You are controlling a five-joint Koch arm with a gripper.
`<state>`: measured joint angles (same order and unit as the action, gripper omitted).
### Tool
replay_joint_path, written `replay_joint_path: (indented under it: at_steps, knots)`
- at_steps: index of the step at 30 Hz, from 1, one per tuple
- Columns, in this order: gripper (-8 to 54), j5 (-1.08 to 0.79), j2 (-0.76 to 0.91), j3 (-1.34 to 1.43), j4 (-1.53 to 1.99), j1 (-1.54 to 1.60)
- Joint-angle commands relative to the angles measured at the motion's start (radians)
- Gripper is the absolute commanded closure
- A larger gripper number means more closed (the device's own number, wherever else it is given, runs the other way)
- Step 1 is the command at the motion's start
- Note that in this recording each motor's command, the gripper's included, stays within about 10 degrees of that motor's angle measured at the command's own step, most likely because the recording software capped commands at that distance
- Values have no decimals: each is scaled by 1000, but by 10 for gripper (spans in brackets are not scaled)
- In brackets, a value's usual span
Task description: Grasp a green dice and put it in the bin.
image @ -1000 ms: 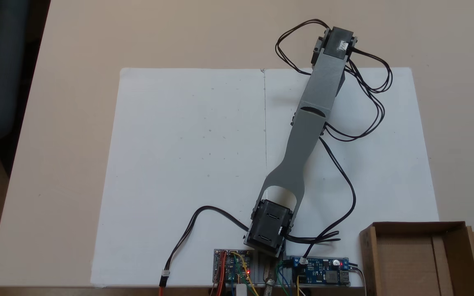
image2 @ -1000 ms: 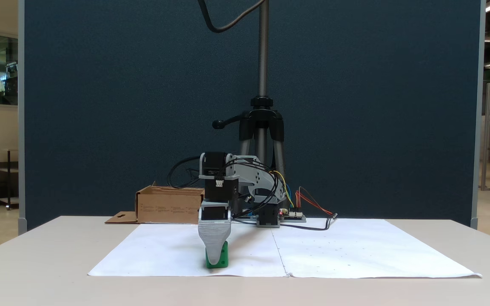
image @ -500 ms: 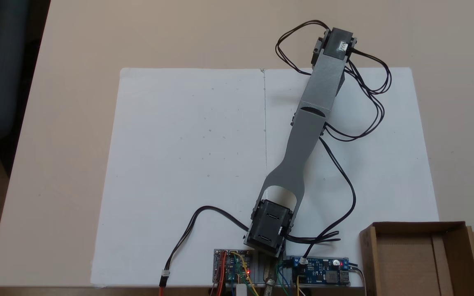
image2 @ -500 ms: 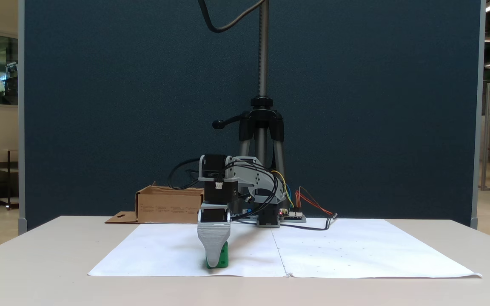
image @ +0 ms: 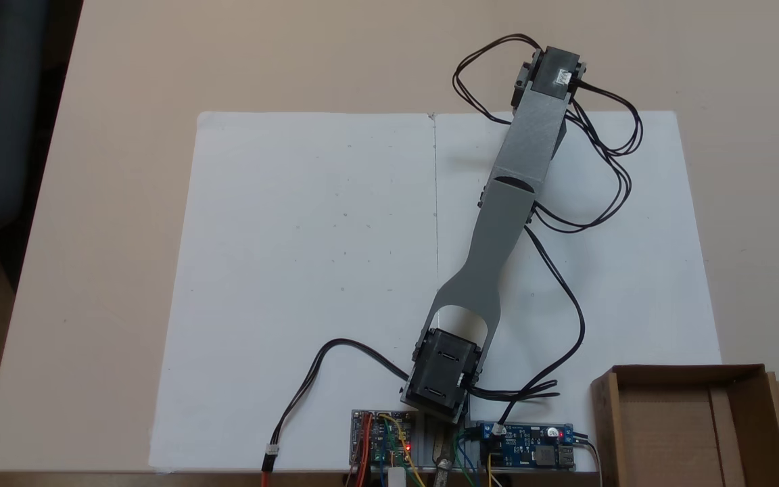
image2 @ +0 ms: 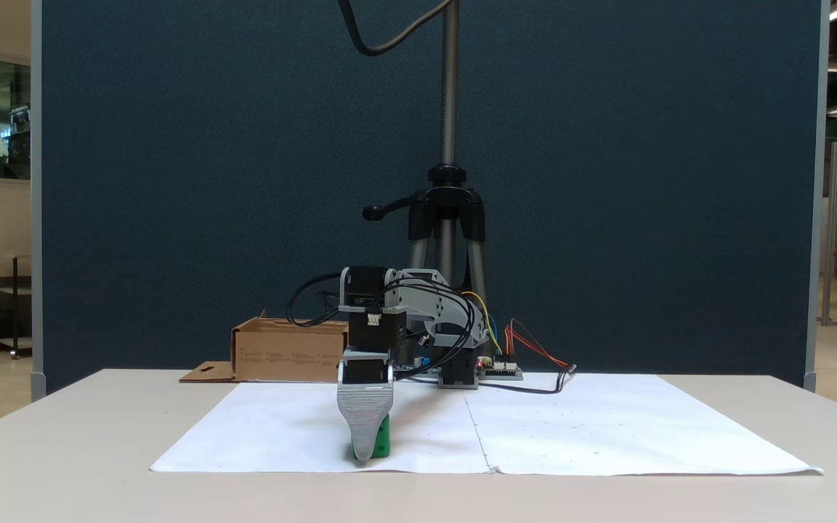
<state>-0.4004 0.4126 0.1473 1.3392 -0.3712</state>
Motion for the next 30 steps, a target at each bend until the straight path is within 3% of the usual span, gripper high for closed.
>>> replay_joint_path:
  at_steps: [1, 5, 9, 14, 18, 30]
  knots:
    - [34, 23, 12, -40, -37, -5]
    - [44, 23, 11, -40, -37, -3]
    - [98, 26, 11, -40, -37, -5]
    - [196, 44, 11, -40, -35, -8]
    - [331, 61, 11, -40, -40, -12]
    - [336, 173, 58, -40, -15, -29]
